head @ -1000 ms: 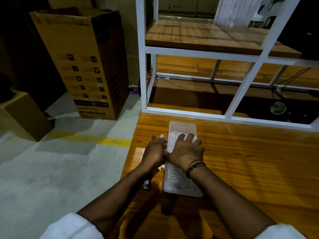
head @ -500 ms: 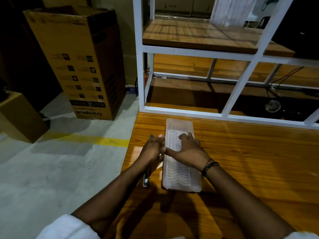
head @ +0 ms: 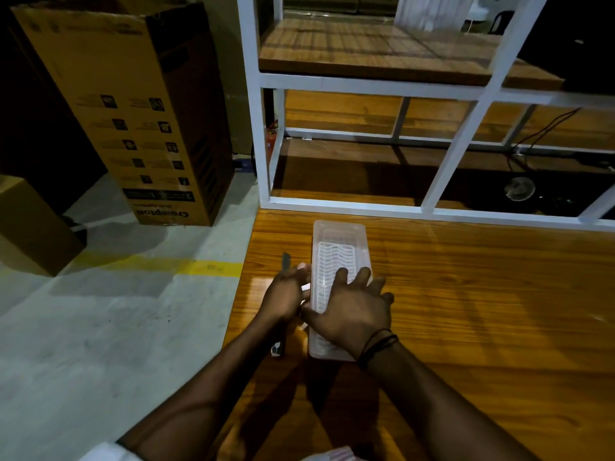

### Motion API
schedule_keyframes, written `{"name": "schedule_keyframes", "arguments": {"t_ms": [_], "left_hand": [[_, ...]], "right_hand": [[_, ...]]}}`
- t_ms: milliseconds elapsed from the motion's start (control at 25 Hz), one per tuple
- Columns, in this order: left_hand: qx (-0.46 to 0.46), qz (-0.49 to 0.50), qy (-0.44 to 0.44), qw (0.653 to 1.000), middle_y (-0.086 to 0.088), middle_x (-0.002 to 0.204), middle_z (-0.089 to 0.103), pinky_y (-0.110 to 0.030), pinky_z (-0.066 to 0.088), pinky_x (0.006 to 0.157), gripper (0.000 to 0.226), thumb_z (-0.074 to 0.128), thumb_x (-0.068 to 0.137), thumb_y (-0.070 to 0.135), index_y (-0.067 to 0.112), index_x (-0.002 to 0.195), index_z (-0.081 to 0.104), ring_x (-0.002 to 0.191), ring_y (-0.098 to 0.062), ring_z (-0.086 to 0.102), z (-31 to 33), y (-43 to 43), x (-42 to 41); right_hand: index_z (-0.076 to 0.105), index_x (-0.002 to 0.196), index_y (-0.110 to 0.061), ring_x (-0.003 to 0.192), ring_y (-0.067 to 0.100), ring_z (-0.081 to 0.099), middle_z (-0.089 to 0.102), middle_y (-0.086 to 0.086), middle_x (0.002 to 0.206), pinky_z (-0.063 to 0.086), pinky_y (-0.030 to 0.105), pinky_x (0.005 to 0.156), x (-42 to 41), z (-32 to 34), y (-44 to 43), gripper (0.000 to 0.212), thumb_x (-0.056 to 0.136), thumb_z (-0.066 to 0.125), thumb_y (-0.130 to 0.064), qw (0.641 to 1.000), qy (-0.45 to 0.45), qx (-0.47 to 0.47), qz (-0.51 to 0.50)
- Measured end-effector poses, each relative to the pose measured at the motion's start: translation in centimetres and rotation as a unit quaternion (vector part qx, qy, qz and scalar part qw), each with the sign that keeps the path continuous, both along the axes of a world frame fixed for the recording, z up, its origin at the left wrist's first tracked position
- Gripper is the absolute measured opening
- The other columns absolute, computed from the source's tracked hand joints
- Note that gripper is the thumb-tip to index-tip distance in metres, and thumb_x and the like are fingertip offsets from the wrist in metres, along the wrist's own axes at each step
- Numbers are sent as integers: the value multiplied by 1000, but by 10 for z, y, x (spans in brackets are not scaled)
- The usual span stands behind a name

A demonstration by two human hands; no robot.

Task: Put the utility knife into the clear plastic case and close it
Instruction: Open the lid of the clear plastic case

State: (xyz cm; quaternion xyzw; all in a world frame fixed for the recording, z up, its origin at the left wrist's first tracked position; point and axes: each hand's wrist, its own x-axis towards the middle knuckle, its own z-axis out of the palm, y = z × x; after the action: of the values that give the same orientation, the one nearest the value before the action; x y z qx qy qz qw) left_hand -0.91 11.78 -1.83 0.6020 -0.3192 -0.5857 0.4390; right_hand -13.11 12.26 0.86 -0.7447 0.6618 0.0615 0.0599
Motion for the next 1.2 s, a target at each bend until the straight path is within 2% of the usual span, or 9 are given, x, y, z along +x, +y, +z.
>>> {"name": "schedule_keyframes", "arguments": {"t_ms": [160,360,520,600,680,920,1000,1120,1200], "left_hand": [[-18,-1,-24,1000,2,107,75,-15,57,60,34,37,112,21,20,117,71,91,-9,72,-7,1,2],[-67,-9,-105,992,-2,118,79,-57,62,90,29,56,97,32,29,122,71,105,-28,77,-14,3,2],[-89,-23,-141,986,7,130,75,-50,60,99,58,78,82,39,32,138,66,121,-13,70,-25,7,4],[-111,-37,-159,980,8,131,75,-49,59,103,48,80,87,29,30,134,68,125,-10,68,-27,9,4],[-116,-34,-140,983,7,127,76,-51,58,103,36,78,91,20,37,122,72,122,-11,70,-30,10,5],[-131,-33,-112,985,9,122,78,-56,58,101,35,78,74,49,48,108,76,120,-15,72,-32,12,6],[-130,-25,-121,984,10,122,78,-56,58,101,36,78,75,48,45,111,76,120,-14,72,-34,13,6],[-129,-17,-121,984,9,123,78,-55,58,102,33,79,84,31,34,117,76,119,-14,72,-35,14,6],[-124,-15,-123,985,7,123,78,-55,57,103,38,79,85,29,25,123,76,119,-15,72,-37,14,6]], "right_hand": [[26,146,-16,132,47,31,31,24,146,38,55,98,-1,8,-3,106,68,53,-82,999,-26,28,-16],[22,150,-28,132,40,40,39,13,148,48,49,98,-23,22,-14,103,67,51,-82,977,-185,103,-38],[44,138,-30,100,17,66,63,-7,126,57,38,81,-57,43,-17,58,86,64,-43,870,-456,157,-105],[59,120,-25,98,25,68,70,3,119,57,43,82,-79,47,-22,29,91,57,-25,815,-542,161,-131],[65,111,-20,99,35,67,71,11,115,55,44,77,-97,43,-26,27,88,52,-14,784,-588,128,-150],[54,132,-29,92,19,70,73,-2,111,60,45,73,-129,10,-28,52,87,60,-6,844,-497,44,-200],[53,133,-27,88,20,70,71,0,113,58,37,64,-135,-3,-26,53,86,63,-3,847,-483,21,-221],[48,139,-25,97,33,68,68,9,121,59,47,74,-144,-18,-28,53,91,59,-5,864,-438,-4,-250],[45,140,-19,101,34,65,64,15,125,55,41,71,-148,-29,-32,54,91,60,-3,883,-393,-2,-256]]}}
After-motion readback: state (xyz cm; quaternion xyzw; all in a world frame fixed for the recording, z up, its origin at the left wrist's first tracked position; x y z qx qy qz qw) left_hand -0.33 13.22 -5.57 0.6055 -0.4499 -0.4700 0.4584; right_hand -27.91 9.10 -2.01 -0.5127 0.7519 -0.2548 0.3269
